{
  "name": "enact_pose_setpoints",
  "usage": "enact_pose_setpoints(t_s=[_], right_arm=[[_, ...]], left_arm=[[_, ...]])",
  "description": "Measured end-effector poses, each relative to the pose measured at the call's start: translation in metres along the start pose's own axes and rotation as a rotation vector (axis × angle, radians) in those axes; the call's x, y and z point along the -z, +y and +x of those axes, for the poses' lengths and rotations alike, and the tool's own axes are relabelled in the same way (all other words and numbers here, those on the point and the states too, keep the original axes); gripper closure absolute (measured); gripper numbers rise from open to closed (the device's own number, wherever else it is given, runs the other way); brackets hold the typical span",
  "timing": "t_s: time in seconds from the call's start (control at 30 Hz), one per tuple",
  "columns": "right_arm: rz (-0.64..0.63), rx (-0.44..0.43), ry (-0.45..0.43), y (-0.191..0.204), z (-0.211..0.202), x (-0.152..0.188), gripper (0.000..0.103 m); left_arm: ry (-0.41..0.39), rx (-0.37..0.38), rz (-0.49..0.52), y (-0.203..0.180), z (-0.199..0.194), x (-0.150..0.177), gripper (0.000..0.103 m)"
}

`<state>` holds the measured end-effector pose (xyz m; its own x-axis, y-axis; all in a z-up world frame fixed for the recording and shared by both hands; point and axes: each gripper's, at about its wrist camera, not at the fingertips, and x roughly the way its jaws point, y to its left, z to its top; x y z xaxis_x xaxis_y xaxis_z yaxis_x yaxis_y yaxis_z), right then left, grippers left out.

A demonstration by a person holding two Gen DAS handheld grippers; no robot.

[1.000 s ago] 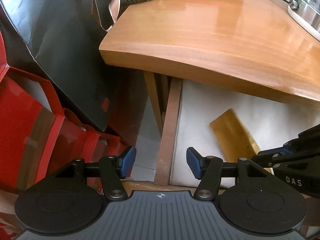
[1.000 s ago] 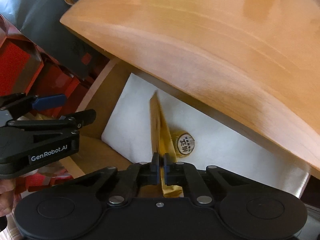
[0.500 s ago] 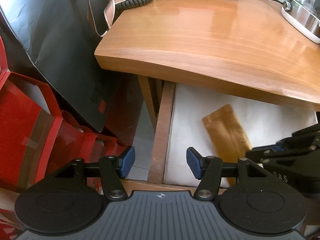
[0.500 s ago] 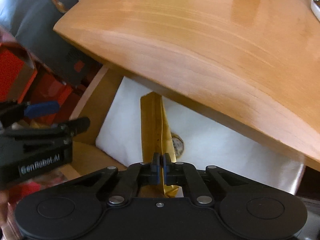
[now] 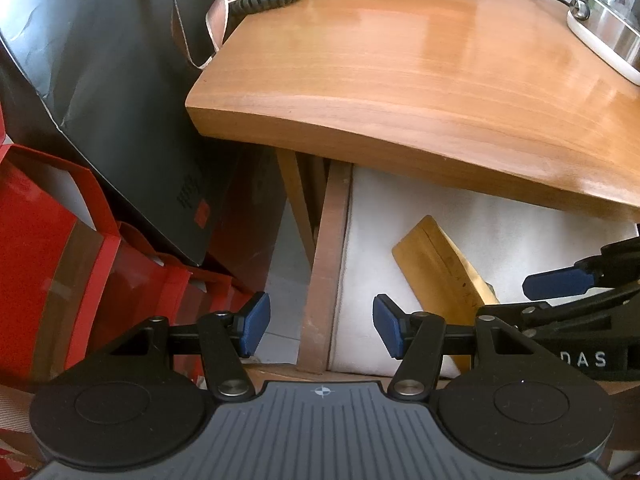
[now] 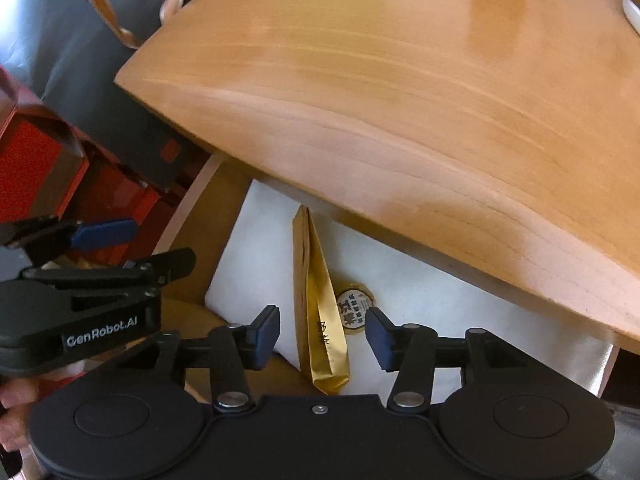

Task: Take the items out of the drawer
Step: 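Close the right tool on the gold foil packet inside the drawer, then lift the packet onto the nightstand top with the right tool while the left tool moves toward the candy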

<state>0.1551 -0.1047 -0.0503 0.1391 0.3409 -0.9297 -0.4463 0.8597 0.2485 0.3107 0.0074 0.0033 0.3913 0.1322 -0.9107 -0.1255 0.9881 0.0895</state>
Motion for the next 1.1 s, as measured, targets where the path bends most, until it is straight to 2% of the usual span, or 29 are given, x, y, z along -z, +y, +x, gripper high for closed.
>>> enact_pose_setpoints(t_s=[0.3,0.4,0.6,0.73,1.1], right_arm=[[0.057,-0.009,0.063,-0.008,0.02,-0.002,0.063],[0.056,-0.015,0.079,-0.008,0.023,-0.003,0.076],[0.029,-0.021,0.089,0.003,0.028,-0.004,0.077],[-0.032,0.016,0.057,0.012,0.022,-0.002,0.081],[-0.214,0.101,-0.016,0.034,-0.008,0.004,0.082]], left_arm=[[0.001,-0.003,0.001,0.001,0.001,-0.002,0.043],[0.001,-0.005,-0.002,0.003,0.001,-0.001,0.043],[0.007,-0.01,-0.015,0.005,0.0,-0.001,0.043],[0.002,-0.012,-0.013,0.006,-0.002,0.0,0.043],[-0.002,-0.013,-0.017,0.005,-0.013,0.002,0.042]])
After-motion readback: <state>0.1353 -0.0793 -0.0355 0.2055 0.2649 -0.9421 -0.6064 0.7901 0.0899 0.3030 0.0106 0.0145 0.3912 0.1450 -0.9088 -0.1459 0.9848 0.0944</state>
